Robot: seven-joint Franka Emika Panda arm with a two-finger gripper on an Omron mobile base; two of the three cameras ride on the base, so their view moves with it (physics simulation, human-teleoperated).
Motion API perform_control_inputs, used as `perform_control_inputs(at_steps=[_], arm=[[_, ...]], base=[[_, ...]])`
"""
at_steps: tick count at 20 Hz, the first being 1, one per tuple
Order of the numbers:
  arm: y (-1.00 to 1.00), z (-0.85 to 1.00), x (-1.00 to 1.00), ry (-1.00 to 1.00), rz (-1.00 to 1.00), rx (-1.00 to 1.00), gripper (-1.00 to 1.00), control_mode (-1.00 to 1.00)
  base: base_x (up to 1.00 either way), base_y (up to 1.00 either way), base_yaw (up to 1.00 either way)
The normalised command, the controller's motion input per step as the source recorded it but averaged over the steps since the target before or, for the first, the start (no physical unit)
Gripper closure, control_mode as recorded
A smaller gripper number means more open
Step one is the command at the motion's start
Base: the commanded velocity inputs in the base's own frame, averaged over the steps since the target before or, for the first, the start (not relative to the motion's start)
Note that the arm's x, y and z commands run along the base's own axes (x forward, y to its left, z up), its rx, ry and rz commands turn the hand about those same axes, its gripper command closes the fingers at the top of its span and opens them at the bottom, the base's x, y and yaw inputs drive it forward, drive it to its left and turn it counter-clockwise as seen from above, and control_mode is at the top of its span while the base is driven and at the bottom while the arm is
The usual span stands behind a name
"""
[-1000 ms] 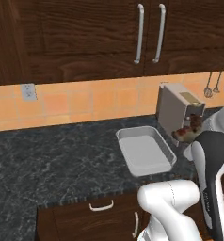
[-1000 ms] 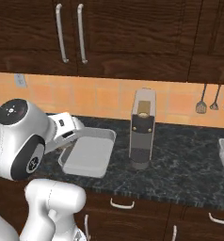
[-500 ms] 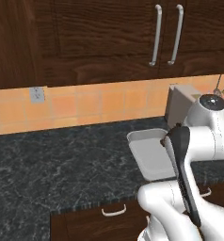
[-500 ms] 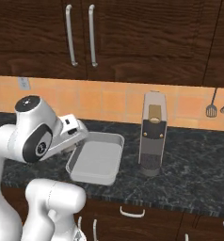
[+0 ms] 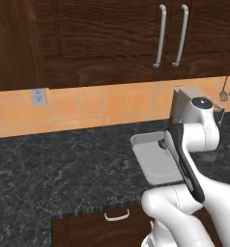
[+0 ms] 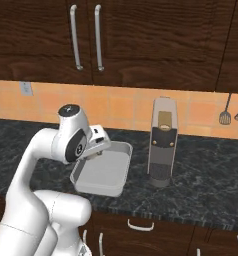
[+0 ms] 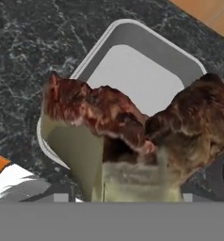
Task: Place one lemon wedge and one steak in each tupperware on the nearby counter, to pack two identical lunches.
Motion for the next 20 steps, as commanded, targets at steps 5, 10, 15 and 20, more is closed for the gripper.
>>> perform_control_inputs(at_steps=[5, 10, 15, 20], arm=[[0.02, -0.61, 0.79, 0.02, 0.0, 0.0, 1.0, -1.0], [-0.05, -0.77, 0.67, 0.04, 0.0, 0.0, 1.0, -1.0], [-0.13, -0.55, 0.54, 0.04, 0.01, 0.0, 1.0, -1.0], [-0.13, -0.42, 0.55, 0.02, 0.01, 0.0, 1.0, -1.0]], base=[[0.0, 0.0, 0.0], [0.0, 0.0, 0.0], [0.0, 0.0, 0.0], [0.0, 0.0, 0.0]])
